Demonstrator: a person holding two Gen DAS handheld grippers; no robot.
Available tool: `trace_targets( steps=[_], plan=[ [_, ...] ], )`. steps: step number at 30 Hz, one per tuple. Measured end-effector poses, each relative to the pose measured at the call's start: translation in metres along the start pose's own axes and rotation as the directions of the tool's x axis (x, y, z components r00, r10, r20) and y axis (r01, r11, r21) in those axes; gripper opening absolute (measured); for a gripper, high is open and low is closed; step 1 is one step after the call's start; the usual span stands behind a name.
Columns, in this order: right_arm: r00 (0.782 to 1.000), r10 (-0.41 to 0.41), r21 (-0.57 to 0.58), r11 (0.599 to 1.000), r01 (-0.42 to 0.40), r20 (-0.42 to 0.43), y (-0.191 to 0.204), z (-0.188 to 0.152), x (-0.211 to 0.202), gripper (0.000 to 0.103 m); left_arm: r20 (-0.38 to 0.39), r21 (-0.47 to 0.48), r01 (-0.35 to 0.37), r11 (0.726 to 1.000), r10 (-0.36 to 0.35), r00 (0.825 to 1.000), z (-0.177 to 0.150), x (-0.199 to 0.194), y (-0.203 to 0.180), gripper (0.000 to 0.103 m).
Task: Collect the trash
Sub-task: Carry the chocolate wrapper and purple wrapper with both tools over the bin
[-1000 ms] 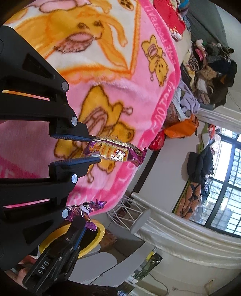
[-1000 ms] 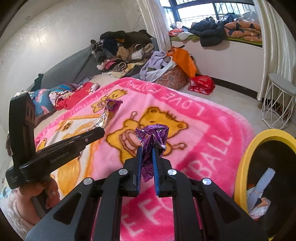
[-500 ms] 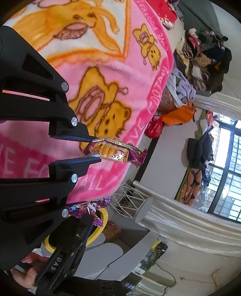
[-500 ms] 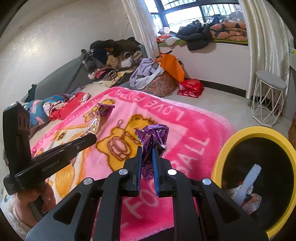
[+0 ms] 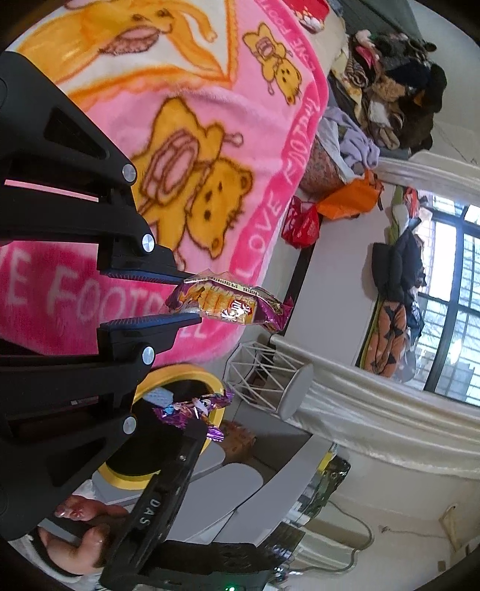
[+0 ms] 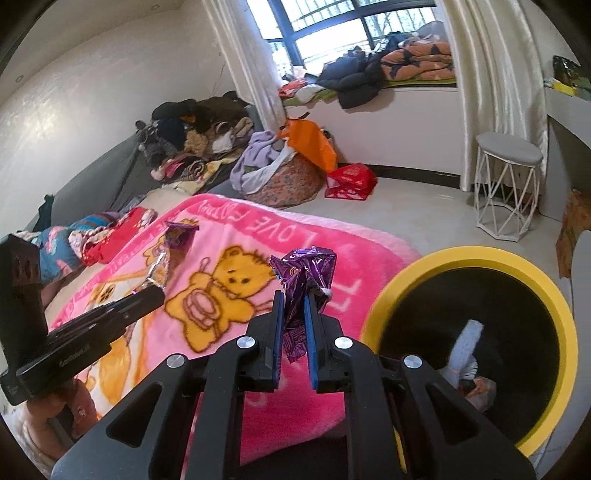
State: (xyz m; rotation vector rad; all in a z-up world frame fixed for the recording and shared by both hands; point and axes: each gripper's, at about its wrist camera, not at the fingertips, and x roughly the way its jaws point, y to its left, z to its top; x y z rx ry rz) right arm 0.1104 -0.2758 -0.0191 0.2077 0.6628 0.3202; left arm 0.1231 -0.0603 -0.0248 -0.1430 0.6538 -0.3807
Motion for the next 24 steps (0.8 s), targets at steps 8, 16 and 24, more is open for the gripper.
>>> trace_targets(
  steps=[8, 16, 24],
  plan=[
    [0.999, -0.045, 0.057, 0.997, 0.044, 0.024, -0.031, 0.001, -0.016, 0.011, -0.014, 0.048, 0.036, 0.998, -0.035, 0.999, 0.0, 0.007, -0.022, 0.011],
    [0.995, -0.098, 0.109, 0.99, 0.094, 0.029, -0.062, -0.006, -0.029, 0.011, -0.038, 0.097, 0.068, 0.993, -0.065, 0.997, -0.004, 0.017, -0.048, 0.011],
    [0.988, -0.15, 0.156, 0.977, 0.144, 0.028, -0.088, -0.012, -0.038, 0.011, -0.068, 0.15, 0.099, 0.984, -0.089, 0.994, -0.009, 0.029, -0.071, 0.011]
  ],
)
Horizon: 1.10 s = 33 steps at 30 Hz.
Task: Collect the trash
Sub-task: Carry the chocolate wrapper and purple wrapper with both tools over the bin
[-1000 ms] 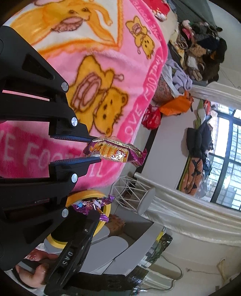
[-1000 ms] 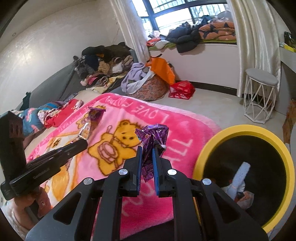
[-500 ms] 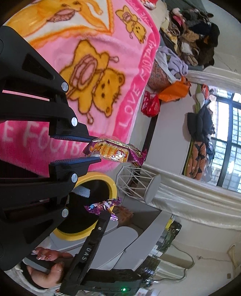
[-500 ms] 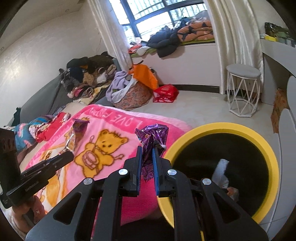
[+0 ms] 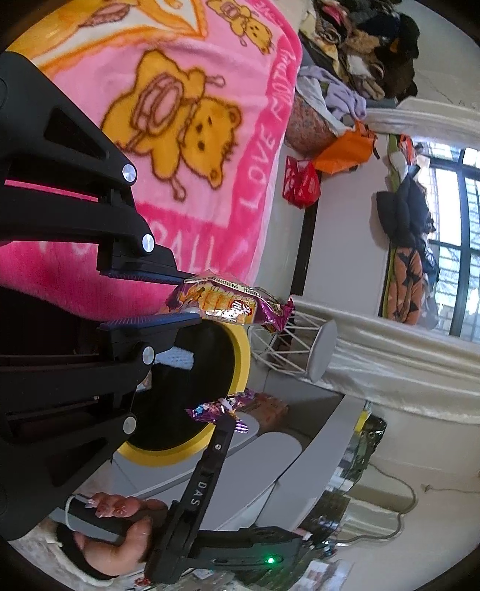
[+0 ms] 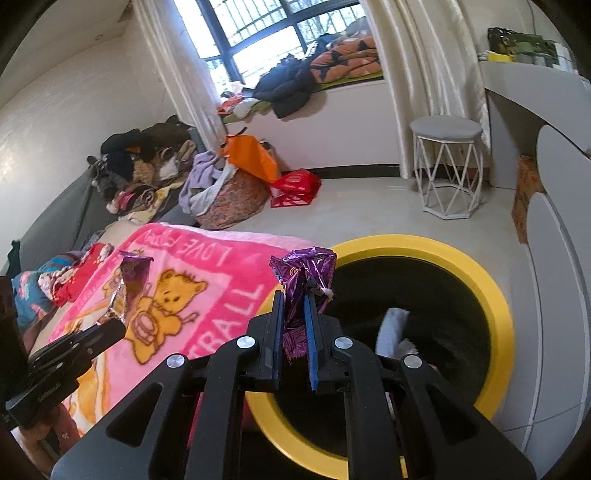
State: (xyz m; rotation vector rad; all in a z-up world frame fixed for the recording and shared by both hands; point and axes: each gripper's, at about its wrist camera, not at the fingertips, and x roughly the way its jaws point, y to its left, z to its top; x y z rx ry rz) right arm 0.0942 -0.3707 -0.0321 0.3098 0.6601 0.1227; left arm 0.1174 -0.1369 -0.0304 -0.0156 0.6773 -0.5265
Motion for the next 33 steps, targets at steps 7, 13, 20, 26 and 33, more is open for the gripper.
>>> trace_targets(
  steps=[7, 13, 20, 26, 33],
  plan=[
    [0.999, -0.041, 0.038, 0.998, 0.041, -0.003, -0.021, 0.0, -0.002, 0.011, -0.033, 0.044, 0.023, 0.999, -0.021, 0.999, -0.001, 0.017, -0.018, 0.011],
    [0.997, -0.072, 0.072, 0.995, 0.073, -0.007, -0.041, -0.001, -0.002, 0.011, -0.063, 0.077, 0.045, 0.996, -0.04, 0.997, -0.002, 0.033, -0.032, 0.011],
    [0.995, -0.1, 0.107, 0.989, 0.103, -0.027, -0.058, -0.005, 0.0, 0.011, -0.112, 0.115, 0.062, 0.991, -0.049, 0.993, -0.007, 0.056, -0.048, 0.011],
    [0.992, -0.112, 0.134, 0.984, 0.119, -0.059, -0.07, -0.008, 0.007, 0.011, -0.167, 0.128, 0.079, 0.989, -0.057, 0.984, -0.012, 0.079, -0.055, 0.011],
    [0.989, -0.117, 0.144, 0.981, 0.128, -0.087, -0.077, -0.011, 0.013, 0.011, -0.221, 0.13, 0.101, 0.986, -0.071, 0.973, -0.015, 0.1, -0.06, 0.011]
  ],
)
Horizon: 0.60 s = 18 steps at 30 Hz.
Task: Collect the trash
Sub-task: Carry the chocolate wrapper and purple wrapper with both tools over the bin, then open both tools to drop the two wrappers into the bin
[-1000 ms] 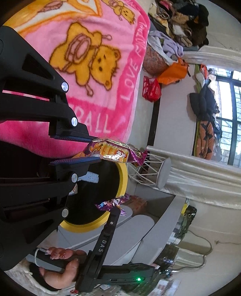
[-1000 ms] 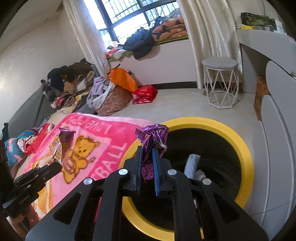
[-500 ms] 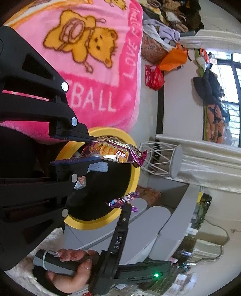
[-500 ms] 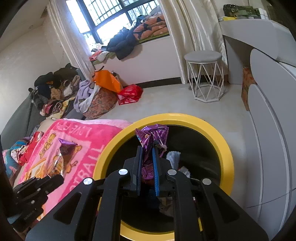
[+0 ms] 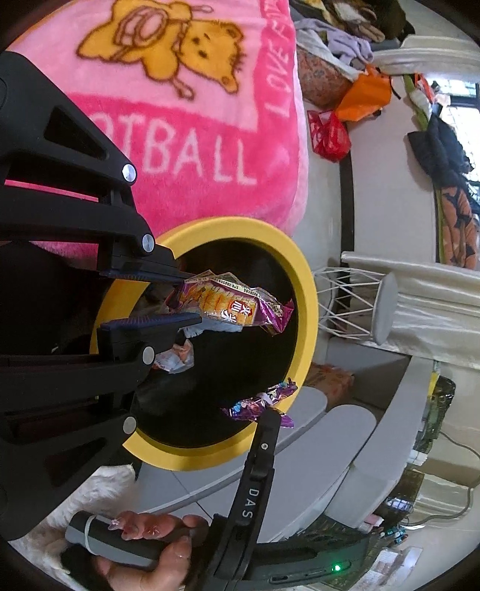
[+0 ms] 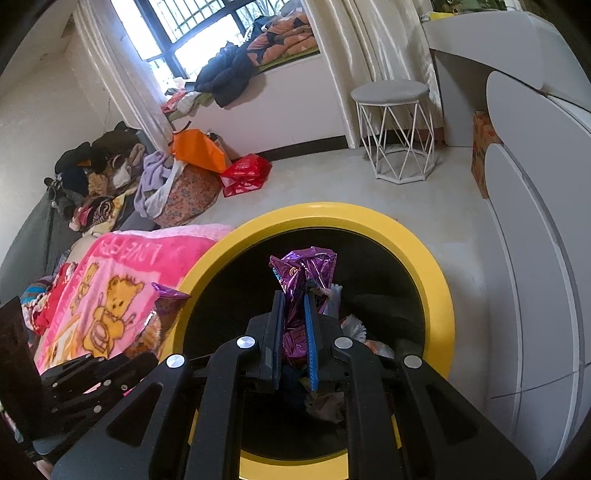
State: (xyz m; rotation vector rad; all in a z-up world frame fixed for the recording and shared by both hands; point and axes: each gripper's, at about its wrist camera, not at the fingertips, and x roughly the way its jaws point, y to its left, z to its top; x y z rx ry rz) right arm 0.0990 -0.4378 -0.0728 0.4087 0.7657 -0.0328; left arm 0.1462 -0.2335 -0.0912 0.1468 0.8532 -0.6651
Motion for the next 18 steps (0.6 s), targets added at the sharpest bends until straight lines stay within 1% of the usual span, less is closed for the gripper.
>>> trace_targets(
  steps=[4, 10, 17, 18],
  plan=[
    [1.0, -0.006, 0.008, 1.0, 0.006, -0.008, -0.004, -0.001, 0.002, 0.011, -0.028, 0.007, 0.009, 1.0, -0.009, 1.0, 0.001, 0.012, -0.003, 0.011],
    [1.0, -0.012, 0.029, 1.0, 0.012, -0.016, -0.007, -0.004, 0.004, 0.011, -0.046, 0.005, 0.027, 1.0, -0.026, 0.999, 0.001, 0.018, -0.006, 0.011],
    [1.0, -0.016, 0.067, 0.998, 0.018, -0.018, -0.015, -0.002, 0.005, 0.011, -0.06, -0.008, 0.038, 0.999, -0.039, 0.997, 0.009, 0.028, -0.005, 0.012],
    [1.0, -0.016, 0.07, 0.997, 0.018, -0.019, -0.016, -0.002, 0.005, 0.011, -0.063, -0.008, 0.038, 0.999, -0.038, 0.997, 0.01, 0.029, -0.006, 0.014]
  ],
)
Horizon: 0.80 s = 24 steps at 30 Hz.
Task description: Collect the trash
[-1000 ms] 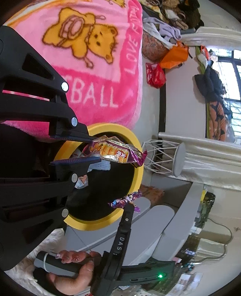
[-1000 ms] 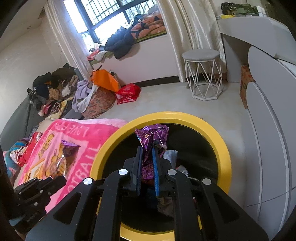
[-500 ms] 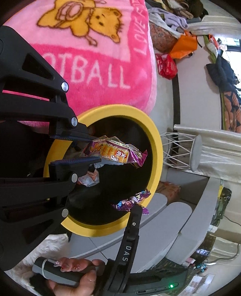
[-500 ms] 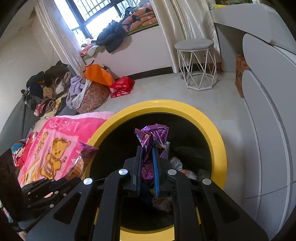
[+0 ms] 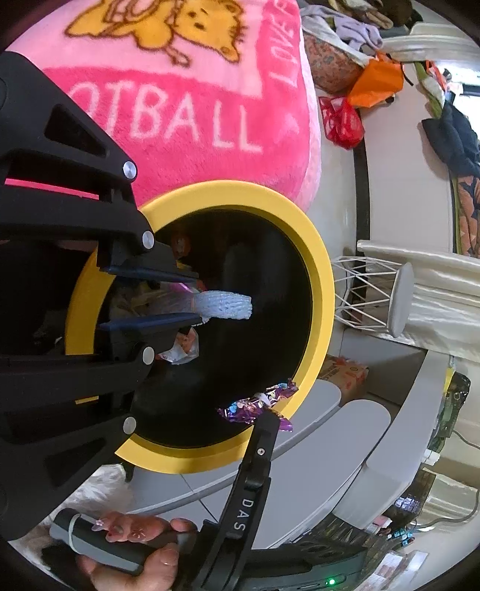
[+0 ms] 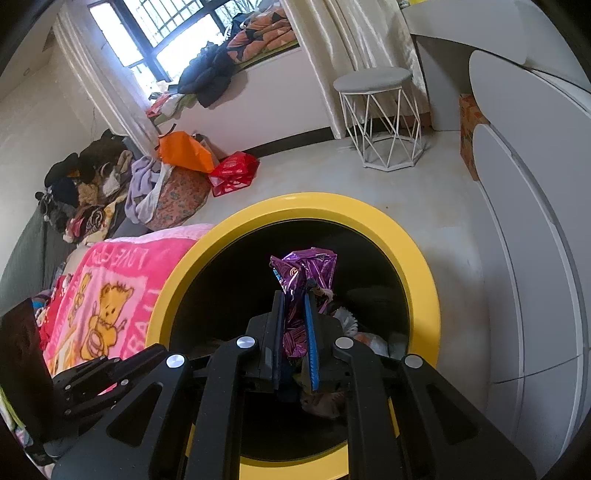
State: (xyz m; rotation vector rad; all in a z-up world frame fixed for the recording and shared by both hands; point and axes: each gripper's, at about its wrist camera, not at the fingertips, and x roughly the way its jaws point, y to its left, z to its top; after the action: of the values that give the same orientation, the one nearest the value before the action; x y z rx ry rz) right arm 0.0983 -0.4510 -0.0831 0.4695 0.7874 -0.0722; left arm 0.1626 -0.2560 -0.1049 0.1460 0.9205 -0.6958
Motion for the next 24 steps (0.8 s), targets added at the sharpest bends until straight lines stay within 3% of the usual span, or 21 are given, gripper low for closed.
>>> trace_targets(
  steps=[5, 7, 13, 17, 24],
  plan=[
    [1.0, -0.004, 0.006, 1.0, 0.004, 0.005, -0.003, 0.001, -0.004, 0.015, 0.011, -0.008, -0.004, 1.0, 0.004, 1.0, 0.0, -0.004, -0.001, 0.042],
    [1.0, -0.008, 0.003, 1.0, 0.008, 0.006, -0.002, 0.001, -0.005, 0.028, 0.016, -0.014, -0.009, 1.0, 0.009, 1.0, 0.001, -0.007, 0.0, 0.054],
    [1.0, -0.012, -0.01, 1.0, 0.013, 0.016, 0.002, 0.002, -0.013, 0.041, 0.02, -0.033, -0.03, 0.999, 0.03, 0.999, 0.003, -0.017, 0.006, 0.082],
    [0.999, -0.013, -0.025, 1.0, 0.014, 0.041, 0.008, 0.004, -0.024, 0.052, 0.025, -0.049, -0.048, 0.998, 0.049, 0.998, 0.002, -0.026, 0.012, 0.092],
    [0.997, -0.004, -0.074, 0.997, 0.01, 0.081, 0.03, 0.0, -0.044, 0.079, 0.054, -0.104, -0.085, 0.991, 0.091, 0.994, -0.005, -0.053, 0.026, 0.092]
  ],
)
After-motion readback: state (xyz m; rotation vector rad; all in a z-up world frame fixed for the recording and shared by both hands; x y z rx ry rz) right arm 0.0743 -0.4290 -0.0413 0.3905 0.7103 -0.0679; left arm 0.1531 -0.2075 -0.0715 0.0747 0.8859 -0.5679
